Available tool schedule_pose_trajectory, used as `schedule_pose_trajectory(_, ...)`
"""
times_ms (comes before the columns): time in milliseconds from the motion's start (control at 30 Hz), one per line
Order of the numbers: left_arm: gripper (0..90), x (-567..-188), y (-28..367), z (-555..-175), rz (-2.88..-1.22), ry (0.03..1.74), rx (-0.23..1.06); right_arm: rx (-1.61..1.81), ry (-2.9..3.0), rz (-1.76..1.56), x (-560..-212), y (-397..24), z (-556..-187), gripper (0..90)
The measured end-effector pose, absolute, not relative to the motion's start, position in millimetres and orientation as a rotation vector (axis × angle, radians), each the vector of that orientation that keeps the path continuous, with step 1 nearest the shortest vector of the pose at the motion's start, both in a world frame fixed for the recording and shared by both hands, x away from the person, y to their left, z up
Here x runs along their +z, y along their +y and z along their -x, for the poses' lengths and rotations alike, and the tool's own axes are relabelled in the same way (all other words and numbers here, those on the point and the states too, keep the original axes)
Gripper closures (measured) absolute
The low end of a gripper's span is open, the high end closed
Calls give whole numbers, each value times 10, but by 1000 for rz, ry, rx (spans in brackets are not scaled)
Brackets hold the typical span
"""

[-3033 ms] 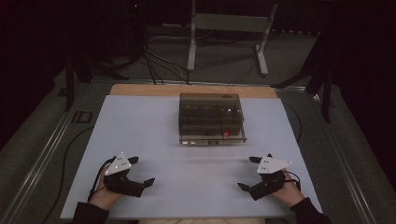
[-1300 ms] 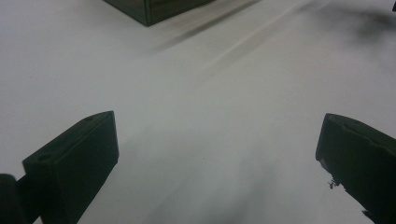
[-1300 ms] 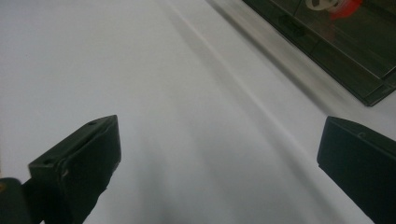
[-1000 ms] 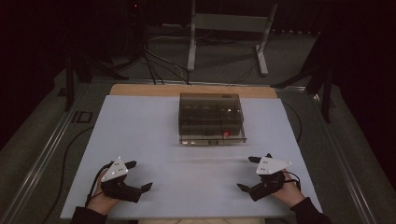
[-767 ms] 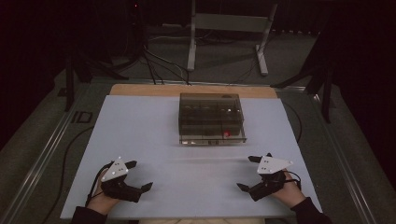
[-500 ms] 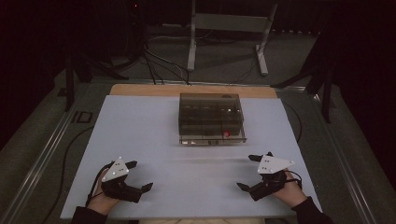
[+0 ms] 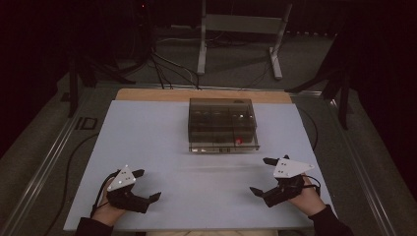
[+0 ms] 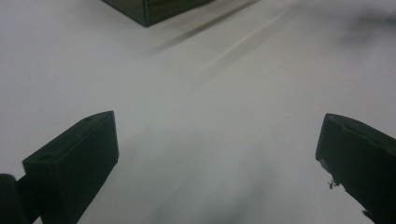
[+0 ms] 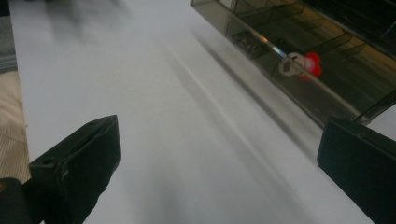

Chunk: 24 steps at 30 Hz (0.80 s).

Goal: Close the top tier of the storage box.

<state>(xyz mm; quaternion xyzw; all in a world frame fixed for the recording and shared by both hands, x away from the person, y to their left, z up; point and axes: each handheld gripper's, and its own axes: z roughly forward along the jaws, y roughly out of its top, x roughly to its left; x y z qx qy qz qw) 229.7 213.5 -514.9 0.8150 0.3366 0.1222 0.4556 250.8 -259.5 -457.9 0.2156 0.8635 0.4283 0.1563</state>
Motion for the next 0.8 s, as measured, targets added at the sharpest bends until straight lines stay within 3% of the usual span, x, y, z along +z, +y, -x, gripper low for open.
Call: schedule_pose_trajectory(800, 0, -5142, 2141, -2294, -2004, 828, 300, 1239, 2358, -647, -4291, -2330, -2729, 0)
